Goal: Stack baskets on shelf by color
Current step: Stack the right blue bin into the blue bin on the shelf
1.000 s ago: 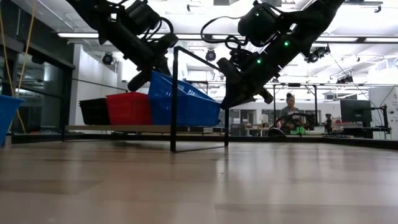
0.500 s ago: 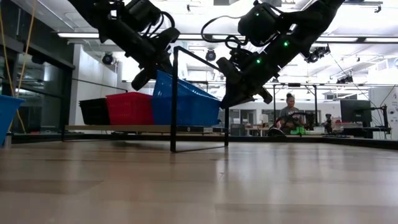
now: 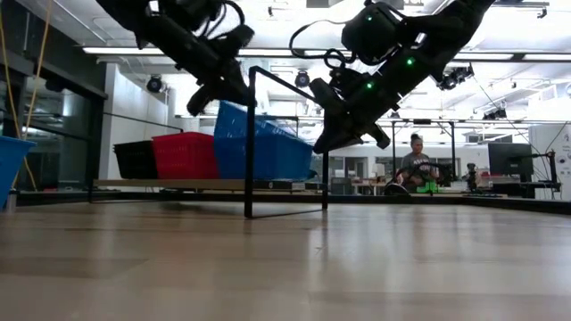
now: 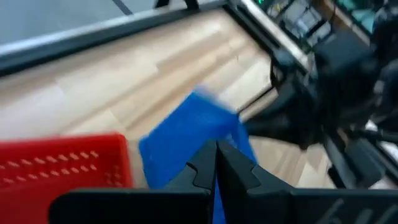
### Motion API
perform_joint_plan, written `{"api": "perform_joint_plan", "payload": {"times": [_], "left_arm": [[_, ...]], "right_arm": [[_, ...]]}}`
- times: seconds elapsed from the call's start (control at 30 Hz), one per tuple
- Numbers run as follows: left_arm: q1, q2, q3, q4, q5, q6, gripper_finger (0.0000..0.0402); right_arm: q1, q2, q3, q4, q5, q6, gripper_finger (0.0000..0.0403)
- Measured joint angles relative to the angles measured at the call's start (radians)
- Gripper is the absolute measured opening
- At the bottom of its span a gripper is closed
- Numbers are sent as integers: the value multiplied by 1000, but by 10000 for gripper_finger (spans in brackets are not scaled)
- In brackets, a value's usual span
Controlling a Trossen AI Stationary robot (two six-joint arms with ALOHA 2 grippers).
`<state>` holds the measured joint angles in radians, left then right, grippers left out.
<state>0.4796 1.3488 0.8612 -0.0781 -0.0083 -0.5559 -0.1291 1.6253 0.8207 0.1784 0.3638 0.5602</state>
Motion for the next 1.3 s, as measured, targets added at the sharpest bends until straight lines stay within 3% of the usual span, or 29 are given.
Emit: {"api": "perform_joint_plan", "payload": {"times": [0.23, 0.5, 0.73, 1.3], "left_arm": [[30, -79, 0, -8, -2, 0, 0], [-51, -70, 0, 5, 132, 111, 0], [-67, -25, -1, -83, 37, 164, 0], [-78, 58, 0, -78, 77, 141, 0]], "right_arm": [[0, 0, 0, -6, -1, -3, 0], [0, 0, 0, -9, 0, -18, 0], [0, 0, 1, -11, 0, -19, 0], [0, -1, 1, -13, -1, -27, 0]]}}
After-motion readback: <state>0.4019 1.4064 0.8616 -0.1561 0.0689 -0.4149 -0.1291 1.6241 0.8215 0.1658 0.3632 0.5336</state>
